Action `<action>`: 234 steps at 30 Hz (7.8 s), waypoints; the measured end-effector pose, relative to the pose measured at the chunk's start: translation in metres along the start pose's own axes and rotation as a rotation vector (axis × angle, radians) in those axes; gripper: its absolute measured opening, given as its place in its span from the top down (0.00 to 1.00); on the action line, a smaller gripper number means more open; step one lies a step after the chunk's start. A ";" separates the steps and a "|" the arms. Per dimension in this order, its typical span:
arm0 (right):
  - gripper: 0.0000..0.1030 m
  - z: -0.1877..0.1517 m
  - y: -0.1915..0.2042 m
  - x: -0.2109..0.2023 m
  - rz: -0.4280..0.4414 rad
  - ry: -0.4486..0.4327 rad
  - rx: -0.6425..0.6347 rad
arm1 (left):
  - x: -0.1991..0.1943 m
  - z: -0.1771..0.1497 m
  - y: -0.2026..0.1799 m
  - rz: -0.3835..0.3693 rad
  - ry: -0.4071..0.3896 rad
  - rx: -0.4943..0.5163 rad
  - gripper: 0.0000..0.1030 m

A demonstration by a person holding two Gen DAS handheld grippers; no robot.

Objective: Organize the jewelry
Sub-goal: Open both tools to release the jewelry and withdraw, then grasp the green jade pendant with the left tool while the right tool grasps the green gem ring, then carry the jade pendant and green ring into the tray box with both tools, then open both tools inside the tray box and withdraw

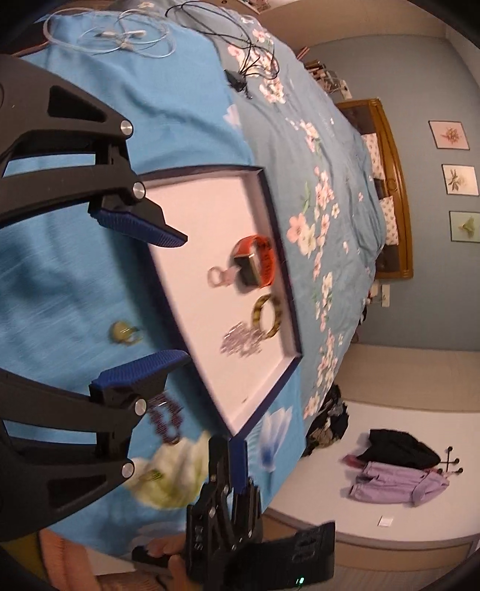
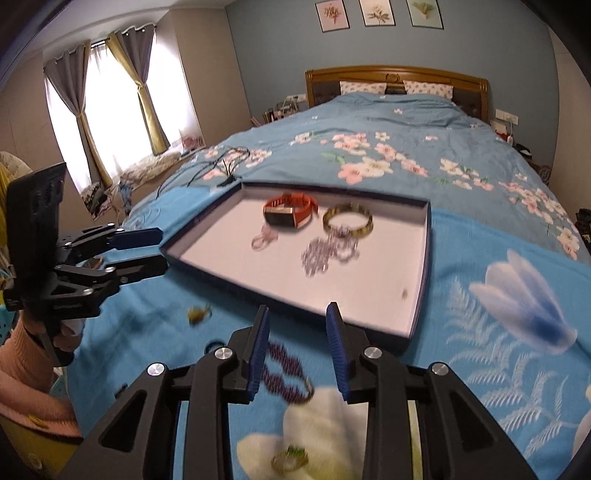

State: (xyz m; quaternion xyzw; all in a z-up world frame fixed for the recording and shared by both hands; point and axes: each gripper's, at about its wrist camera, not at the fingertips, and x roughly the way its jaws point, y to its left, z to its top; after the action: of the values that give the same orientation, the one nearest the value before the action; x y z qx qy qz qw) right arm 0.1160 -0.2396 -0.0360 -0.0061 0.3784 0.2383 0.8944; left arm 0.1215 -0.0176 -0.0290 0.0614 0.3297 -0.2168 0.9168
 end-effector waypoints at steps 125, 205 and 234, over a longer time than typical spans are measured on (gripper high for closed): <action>0.99 0.008 0.020 -0.010 -0.006 -0.117 0.003 | -0.002 -0.005 -0.006 -0.061 -0.009 -0.065 0.85; 0.99 0.055 -0.012 0.080 -0.042 0.024 0.036 | 0.103 0.048 0.017 0.007 0.121 -0.090 0.85; 0.81 0.043 -0.006 0.034 -0.016 -0.048 0.013 | 0.055 0.043 0.012 0.010 0.010 -0.071 0.61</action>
State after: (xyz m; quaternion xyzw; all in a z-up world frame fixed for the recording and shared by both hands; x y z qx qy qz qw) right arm 0.1679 -0.2224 -0.0293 0.0025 0.3583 0.2288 0.9051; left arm 0.1895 -0.0376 -0.0311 0.0316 0.3414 -0.1999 0.9179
